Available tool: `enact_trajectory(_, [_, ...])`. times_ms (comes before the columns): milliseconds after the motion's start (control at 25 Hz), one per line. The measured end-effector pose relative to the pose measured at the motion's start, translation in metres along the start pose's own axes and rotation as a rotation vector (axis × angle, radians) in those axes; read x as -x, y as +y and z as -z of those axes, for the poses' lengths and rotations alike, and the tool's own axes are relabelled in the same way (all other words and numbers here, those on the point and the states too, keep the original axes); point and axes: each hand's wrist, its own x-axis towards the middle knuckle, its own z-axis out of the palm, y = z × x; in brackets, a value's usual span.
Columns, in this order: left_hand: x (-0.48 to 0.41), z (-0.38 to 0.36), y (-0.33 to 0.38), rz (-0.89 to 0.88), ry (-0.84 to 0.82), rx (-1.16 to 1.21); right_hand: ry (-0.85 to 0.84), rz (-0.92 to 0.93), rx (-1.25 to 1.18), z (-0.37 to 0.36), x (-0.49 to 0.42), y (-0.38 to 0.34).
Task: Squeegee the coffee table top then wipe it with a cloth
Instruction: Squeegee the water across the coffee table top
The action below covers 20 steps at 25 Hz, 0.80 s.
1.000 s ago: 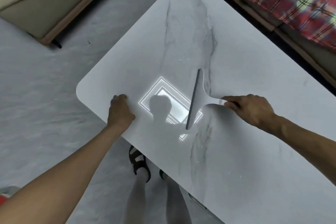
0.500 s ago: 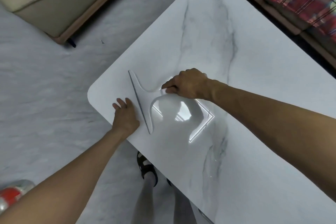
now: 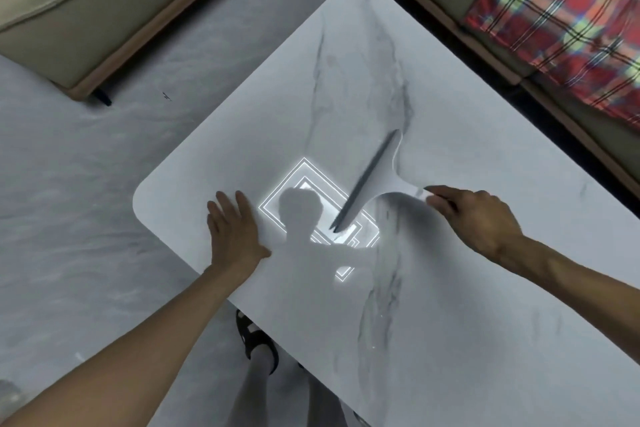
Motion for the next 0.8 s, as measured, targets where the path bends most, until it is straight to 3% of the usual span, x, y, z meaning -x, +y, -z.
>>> enact_trajectory(160, [-0.014,-0.012,0.035,-0.049,-0.016,-0.026,0.008,0.158,-0.267,0.015,-0.093,-0.083])
enact_trajectory(280, [-0.020,-0.018,0.036,-0.047,-0.030,-0.088,0.029,0.213,-0.284,0.007,-0.133,-0.112])
enact_trajectory(640, [-0.013,-0.006,0.043,-0.015,-0.064,-0.162,-0.066,-0.036,-0.145,-0.027,0.028,0.053])
enact_trajectory(800, [-0.011,0.004,0.065,-0.092,-0.023,-0.091,0.046,-0.029,-0.214,-0.002,0.027,0.069])
